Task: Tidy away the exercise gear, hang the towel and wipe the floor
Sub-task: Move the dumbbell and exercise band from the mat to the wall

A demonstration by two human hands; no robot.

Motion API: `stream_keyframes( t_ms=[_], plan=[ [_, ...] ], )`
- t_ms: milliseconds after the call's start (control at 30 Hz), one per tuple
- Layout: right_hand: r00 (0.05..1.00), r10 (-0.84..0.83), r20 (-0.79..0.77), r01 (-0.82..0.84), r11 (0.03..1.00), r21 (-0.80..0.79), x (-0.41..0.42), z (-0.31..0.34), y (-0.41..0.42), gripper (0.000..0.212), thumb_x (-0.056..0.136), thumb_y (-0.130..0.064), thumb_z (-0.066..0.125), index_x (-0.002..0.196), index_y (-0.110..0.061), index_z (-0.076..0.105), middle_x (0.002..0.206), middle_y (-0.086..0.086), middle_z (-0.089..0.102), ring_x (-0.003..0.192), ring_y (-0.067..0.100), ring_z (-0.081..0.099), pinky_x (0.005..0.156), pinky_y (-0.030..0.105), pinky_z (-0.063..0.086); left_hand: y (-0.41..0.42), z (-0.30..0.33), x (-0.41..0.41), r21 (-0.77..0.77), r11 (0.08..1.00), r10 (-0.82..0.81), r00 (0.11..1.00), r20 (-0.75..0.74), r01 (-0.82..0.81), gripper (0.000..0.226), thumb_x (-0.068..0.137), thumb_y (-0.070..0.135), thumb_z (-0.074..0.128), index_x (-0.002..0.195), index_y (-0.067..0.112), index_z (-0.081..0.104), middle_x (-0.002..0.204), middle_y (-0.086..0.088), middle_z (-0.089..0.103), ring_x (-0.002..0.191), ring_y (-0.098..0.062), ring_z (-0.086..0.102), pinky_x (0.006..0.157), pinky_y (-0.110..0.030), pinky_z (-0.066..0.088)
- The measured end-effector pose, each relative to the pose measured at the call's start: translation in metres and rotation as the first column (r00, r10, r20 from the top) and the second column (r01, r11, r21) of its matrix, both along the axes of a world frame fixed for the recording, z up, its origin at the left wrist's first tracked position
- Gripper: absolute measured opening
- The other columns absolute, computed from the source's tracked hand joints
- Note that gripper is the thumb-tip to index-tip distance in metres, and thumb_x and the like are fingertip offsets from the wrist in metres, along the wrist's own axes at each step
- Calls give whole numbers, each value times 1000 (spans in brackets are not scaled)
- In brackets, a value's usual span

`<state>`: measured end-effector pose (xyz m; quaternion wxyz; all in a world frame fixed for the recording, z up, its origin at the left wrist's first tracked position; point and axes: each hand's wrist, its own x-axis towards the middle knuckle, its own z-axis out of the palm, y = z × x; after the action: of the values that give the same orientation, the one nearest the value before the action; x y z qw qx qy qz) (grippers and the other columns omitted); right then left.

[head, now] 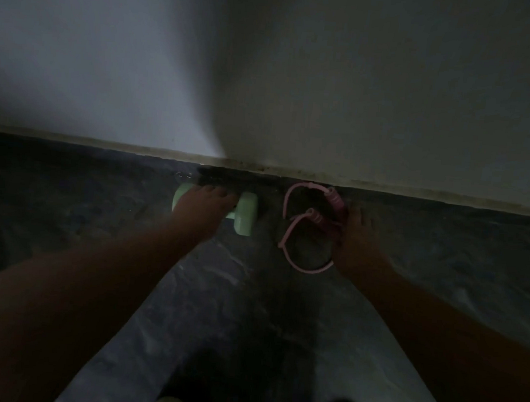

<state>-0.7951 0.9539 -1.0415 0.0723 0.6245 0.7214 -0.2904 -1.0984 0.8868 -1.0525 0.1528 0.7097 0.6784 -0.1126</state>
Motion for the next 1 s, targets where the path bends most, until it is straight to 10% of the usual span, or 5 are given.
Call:
stream_keyframes(
  t_ms=[400,733,1000],
  plan=[
    [953,298,-50,-287,945,158,-27,131,-43,70,81,-32,32,140,1,48,147,25,44,127,45,48,96,56,48,-32,101,6,-75,983,168,986,11,-166,68,81,13,60,146,20,42,150,-8,44,143,-30,31,117,-45,27],
    [918,395,-21,-386,906,175,-60,510,-105,63,91,-44,42,144,-9,44,151,16,43,141,35,36,114,52,34,-92,521,17,4,939,334,915,228,-344,70,96,35,50,156,25,17,164,-7,17,152,-27,8,123,-48,12],
    [934,342,-107,-323,933,159,-70,808,-129,75,92,-58,20,158,-22,13,167,4,2,153,26,-2,123,52,12,-123,815,12,177,879,378,872,311,-443,72,89,43,34,156,25,15,164,-9,18,152,-28,8,122,-52,14]
  ],
)
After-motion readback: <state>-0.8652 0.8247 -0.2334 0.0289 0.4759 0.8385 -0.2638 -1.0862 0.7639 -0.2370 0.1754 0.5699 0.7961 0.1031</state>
